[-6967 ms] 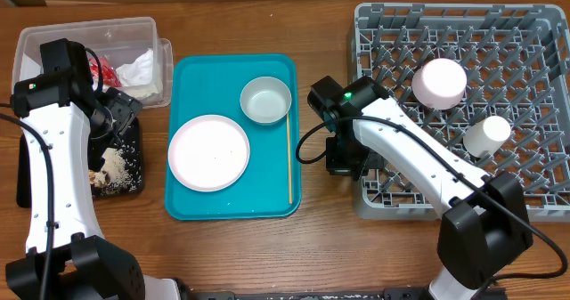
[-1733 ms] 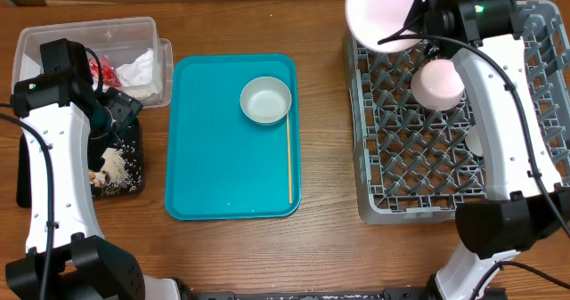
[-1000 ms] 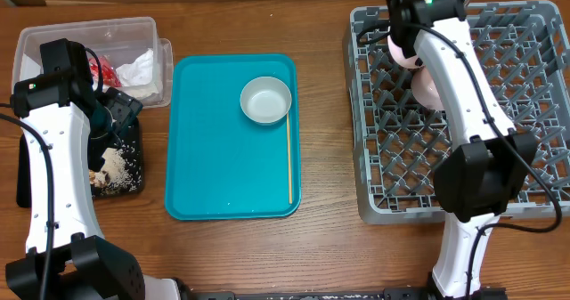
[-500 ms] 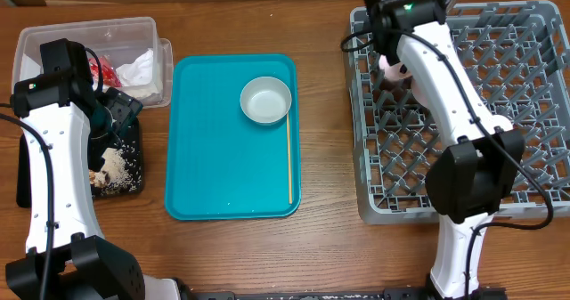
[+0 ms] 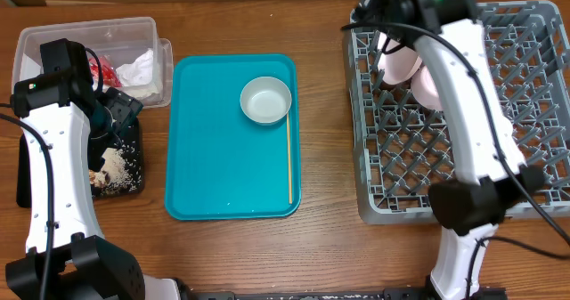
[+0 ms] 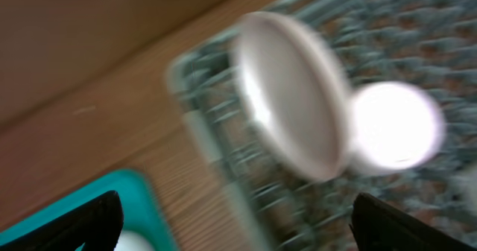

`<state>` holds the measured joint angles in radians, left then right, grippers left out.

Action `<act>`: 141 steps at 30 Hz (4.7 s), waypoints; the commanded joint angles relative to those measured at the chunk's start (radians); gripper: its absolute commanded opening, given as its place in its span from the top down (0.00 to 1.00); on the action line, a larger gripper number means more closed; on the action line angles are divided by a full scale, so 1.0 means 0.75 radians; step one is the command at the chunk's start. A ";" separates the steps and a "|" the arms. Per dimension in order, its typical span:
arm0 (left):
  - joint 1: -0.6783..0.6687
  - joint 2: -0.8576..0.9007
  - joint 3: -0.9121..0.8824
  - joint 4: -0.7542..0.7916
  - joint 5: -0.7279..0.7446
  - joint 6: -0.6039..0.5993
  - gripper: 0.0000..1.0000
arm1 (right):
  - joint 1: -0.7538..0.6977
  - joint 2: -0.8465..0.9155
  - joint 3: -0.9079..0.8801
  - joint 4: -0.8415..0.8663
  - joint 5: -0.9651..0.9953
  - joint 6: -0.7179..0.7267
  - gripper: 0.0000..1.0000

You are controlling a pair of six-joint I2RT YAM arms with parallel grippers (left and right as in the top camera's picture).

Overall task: Sort waste into correct bins and load items into the dishwasher
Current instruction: 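Lift the white plate and stand it upright in the rack, then move right gripper back and grasp the small white saucer, then carry the saucer right and lower it into the rack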

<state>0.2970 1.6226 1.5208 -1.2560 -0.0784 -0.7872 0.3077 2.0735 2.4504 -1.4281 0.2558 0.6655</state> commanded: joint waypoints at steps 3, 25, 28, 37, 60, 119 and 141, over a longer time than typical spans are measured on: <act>0.005 -0.017 -0.008 0.001 0.001 -0.028 0.00 | 0.061 -0.050 0.007 0.066 -0.595 -0.135 0.03; 0.005 -0.017 -0.008 0.002 0.001 -0.028 0.00 | 0.557 0.504 -0.098 0.269 -0.192 -0.691 0.00; 0.005 -0.017 -0.008 0.002 0.001 -0.028 0.00 | 0.583 0.526 -0.099 0.274 -0.192 -0.711 0.00; 0.005 -0.017 -0.008 0.001 0.001 -0.028 0.00 | 0.636 0.628 -0.100 0.293 -0.192 -0.710 0.22; 0.005 -0.017 -0.008 0.001 0.001 -0.028 0.00 | 0.636 0.644 -0.037 0.190 -0.085 -0.643 0.82; 0.005 -0.017 -0.008 0.001 0.001 -0.028 0.00 | -1.143 -0.417 -1.471 -0.135 -2.136 -1.691 0.96; 0.005 -0.017 -0.008 0.001 0.001 -0.028 0.00 | -1.254 -0.416 -1.659 0.004 -2.019 -1.475 0.96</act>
<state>0.2970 1.6226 1.5208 -1.2560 -0.0784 -0.7872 -0.5987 1.7664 1.2095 -1.4273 -1.3132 -0.4782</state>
